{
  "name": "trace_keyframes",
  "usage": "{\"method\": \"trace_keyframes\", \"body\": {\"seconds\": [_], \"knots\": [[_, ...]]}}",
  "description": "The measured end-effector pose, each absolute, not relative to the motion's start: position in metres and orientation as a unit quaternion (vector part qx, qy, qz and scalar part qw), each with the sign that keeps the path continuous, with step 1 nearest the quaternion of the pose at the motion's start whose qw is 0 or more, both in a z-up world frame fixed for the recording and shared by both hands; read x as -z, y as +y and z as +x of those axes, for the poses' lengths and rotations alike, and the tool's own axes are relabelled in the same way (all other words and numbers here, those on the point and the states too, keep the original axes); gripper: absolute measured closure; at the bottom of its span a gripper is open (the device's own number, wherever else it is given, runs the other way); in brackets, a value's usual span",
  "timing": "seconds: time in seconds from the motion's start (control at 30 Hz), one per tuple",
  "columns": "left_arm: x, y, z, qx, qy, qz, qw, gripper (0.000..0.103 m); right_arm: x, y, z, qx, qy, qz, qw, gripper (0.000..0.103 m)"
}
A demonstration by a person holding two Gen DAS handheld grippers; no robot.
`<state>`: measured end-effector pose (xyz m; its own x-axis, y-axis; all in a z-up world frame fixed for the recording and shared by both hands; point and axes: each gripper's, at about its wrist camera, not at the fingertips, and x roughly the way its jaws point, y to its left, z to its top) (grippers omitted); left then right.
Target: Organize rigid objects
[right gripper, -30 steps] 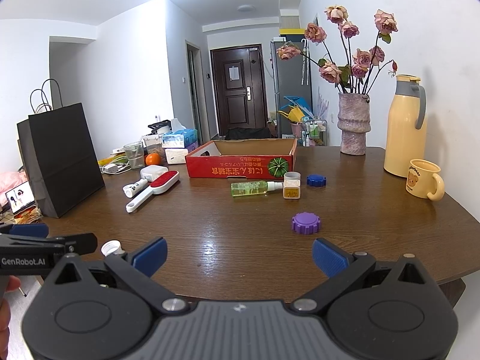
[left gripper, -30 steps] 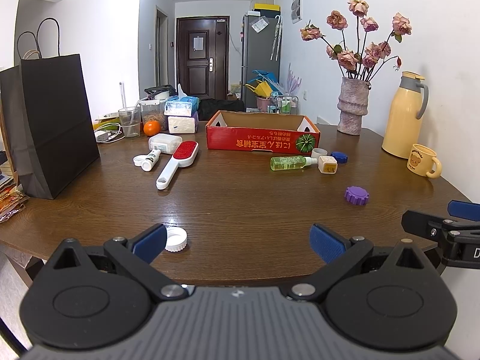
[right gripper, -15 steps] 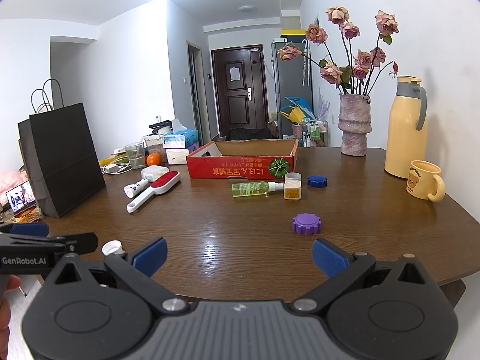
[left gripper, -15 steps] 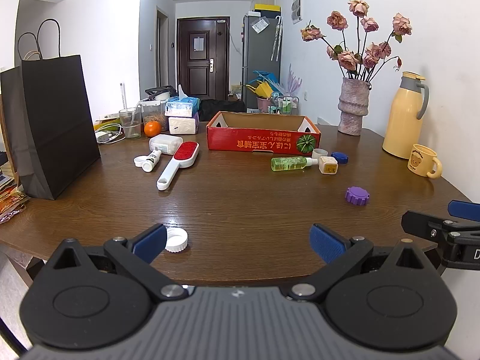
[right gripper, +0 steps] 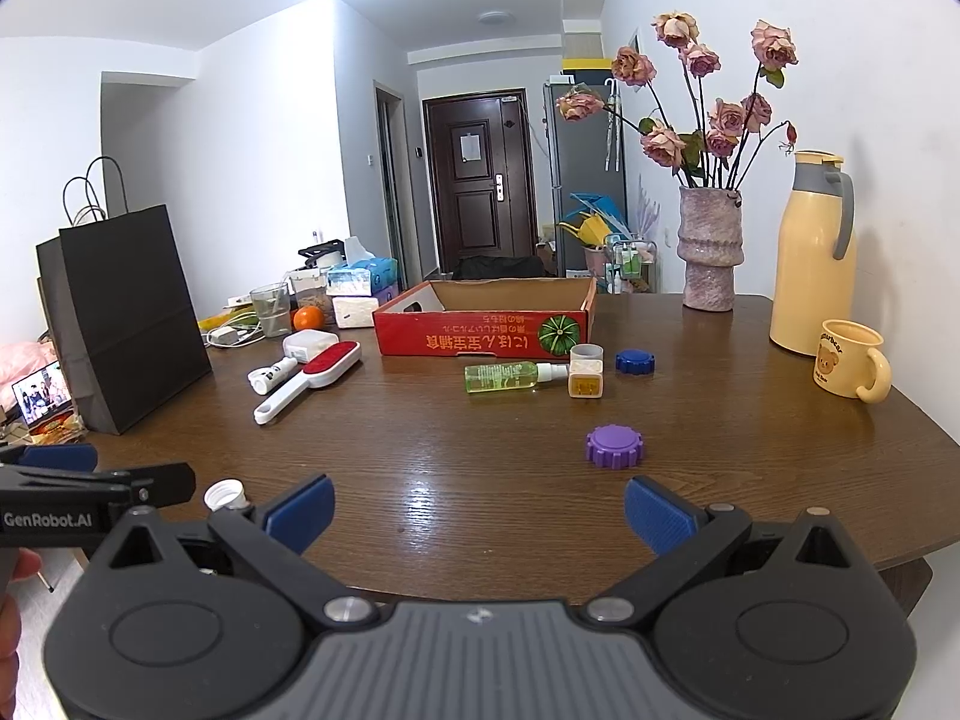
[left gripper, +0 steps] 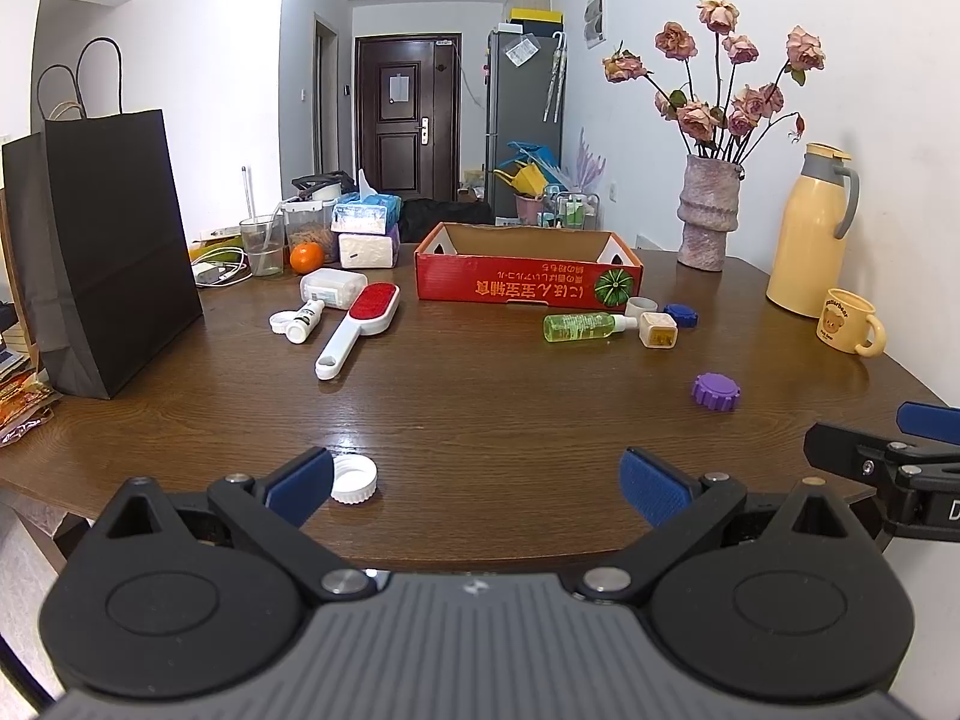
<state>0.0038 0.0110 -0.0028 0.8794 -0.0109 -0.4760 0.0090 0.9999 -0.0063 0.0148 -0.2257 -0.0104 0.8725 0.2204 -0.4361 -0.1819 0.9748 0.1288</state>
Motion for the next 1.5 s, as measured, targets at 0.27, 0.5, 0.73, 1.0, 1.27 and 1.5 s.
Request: {"method": "trace_keyframes", "body": {"seconds": [0.27,0.5,0.73,1.0,1.27,1.5], "knots": [[0.003,0.011,0.004,0.005,0.245,-0.002,0.969,0.000,0.010,-0.226,0.015,-0.104,0.230,0.042,0.967,0.000],[0.003,0.012,0.004,0.004,0.246,-0.002,0.969,0.000,0.011,-0.226,0.015,-0.104,0.230,0.042,0.967,0.000],[0.004,0.016,0.007,-0.002,0.249,-0.002,0.969,0.000,0.011,-0.223,0.016,-0.103,0.230,0.039,0.967,0.000],[0.015,0.019,0.021,-0.012,0.262,-0.009,0.965,0.000,0.017,-0.224,0.028,-0.104,0.240,0.040,0.964,0.000],[0.031,0.035,0.048,-0.027,0.288,-0.022,0.957,0.000,0.025,-0.224,0.049,-0.103,0.253,0.041,0.961,0.000],[0.047,0.049,0.074,-0.042,0.309,-0.030,0.950,0.000,0.033,-0.224,0.071,-0.097,0.267,0.036,0.958,0.000]]}}
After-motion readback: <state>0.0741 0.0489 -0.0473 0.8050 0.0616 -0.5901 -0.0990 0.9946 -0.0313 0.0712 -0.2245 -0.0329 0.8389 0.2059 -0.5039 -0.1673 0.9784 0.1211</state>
